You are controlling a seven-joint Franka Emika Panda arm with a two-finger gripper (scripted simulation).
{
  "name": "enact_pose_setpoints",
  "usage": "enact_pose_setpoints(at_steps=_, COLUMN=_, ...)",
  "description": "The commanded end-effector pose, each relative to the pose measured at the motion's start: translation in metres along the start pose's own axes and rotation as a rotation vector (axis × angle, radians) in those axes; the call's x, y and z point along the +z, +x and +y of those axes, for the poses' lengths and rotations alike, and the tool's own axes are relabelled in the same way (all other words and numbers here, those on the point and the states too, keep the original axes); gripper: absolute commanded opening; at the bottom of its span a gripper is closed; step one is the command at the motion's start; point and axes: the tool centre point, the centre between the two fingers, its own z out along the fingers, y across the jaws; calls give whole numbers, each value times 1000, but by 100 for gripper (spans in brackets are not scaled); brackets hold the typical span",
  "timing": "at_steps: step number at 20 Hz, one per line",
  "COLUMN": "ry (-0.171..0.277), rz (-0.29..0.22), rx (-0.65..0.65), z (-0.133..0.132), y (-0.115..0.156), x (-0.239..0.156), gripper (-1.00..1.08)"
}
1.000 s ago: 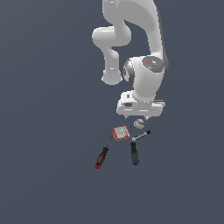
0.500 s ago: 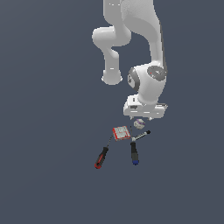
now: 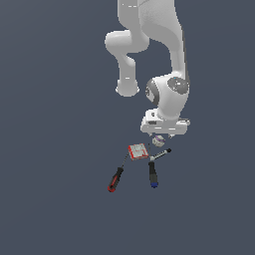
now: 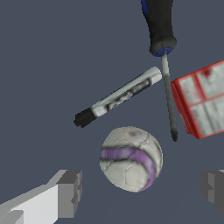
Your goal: Pick up a designated object from a clutter of objects.
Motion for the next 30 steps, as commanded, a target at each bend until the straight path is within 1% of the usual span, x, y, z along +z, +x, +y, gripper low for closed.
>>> enact_pose_setpoints(at_steps=1, ry=0, rz=-1, rx=0, z=0, y=-1, x=7, gripper=100)
enact_pose_setpoints(at_steps=8, ry=0, rz=0, rx=1, z=0, y=-2, x=37, gripper=100)
enact_pose_setpoints(at_steps=14, ry=1, rz=0, rx=1, z=-1, y=-1, x=47, gripper=100)
enact_pose_setpoints(at_steps=15, ry=1, rz=0, rx=1, z=-1, y=-1, x=47, gripper=-100)
enact_pose_setpoints(at_steps=30, ry=1, rz=1, rx=0, z=2, y=-2, x=41, gripper=-100)
